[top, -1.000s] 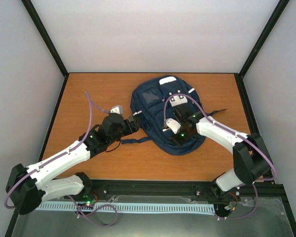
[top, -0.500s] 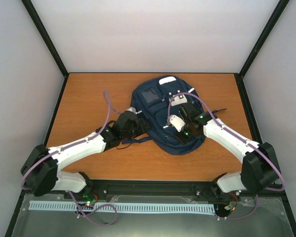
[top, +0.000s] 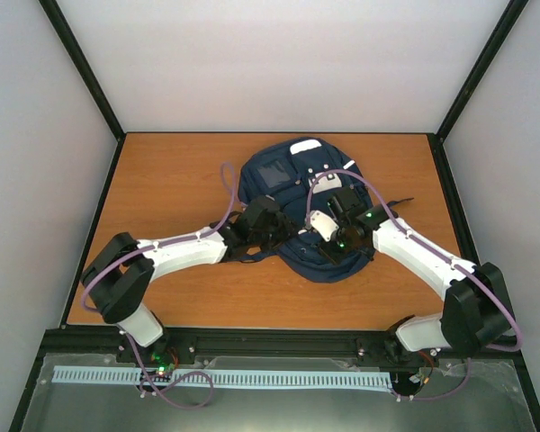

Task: Pack the student bag
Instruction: Zip the student bag at the center of the board.

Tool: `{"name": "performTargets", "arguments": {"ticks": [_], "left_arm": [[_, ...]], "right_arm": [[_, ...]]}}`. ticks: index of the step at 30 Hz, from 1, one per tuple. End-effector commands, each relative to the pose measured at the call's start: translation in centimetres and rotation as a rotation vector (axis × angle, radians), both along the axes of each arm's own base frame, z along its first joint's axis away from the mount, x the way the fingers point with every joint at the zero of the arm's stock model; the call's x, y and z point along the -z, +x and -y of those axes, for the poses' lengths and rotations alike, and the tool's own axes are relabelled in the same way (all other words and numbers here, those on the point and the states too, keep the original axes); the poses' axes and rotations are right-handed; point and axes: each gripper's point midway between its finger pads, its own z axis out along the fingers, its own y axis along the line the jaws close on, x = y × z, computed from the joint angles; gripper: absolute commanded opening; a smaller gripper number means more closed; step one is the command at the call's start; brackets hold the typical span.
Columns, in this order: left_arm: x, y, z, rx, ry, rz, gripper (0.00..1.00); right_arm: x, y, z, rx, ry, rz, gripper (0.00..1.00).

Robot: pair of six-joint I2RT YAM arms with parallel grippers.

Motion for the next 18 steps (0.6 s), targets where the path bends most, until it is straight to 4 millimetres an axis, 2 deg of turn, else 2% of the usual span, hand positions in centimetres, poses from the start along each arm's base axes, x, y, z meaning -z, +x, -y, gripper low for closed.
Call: {"name": "performTargets", "arguments": {"ticks": [1,6,9,14,18], "left_arm": [[-1.7,0.3,3.2,0.040,-0.095,-0.015,0.44],[-0.6,0.0,4.5,0.078,-0.094,-0.052,0.38],[0.1,0.0,4.6,0.079,-0.087,-0.071,0.30],[0.8,-0.1,3.5,0.051,-0.036,-0.076,0.05],[0.8,-0.1,1.7,0.032,0.025,-0.066,0.01]], "right_arm": [[-0.8,0.0,-0.3,-0.018,0.042,0.029,0.03],[-0.5,-0.1,-0.3,-0.021,0.041,0.022,0.03],[-0.2,-0.2,-0.3,-0.023,0.038,0.015,0.03],[0.2,-0.9,-0.2,-0.052,0.038,-0.009,0.03],[-0.3,-0.4,0.3,-0.037,0.031,0.019,0.03]]}}
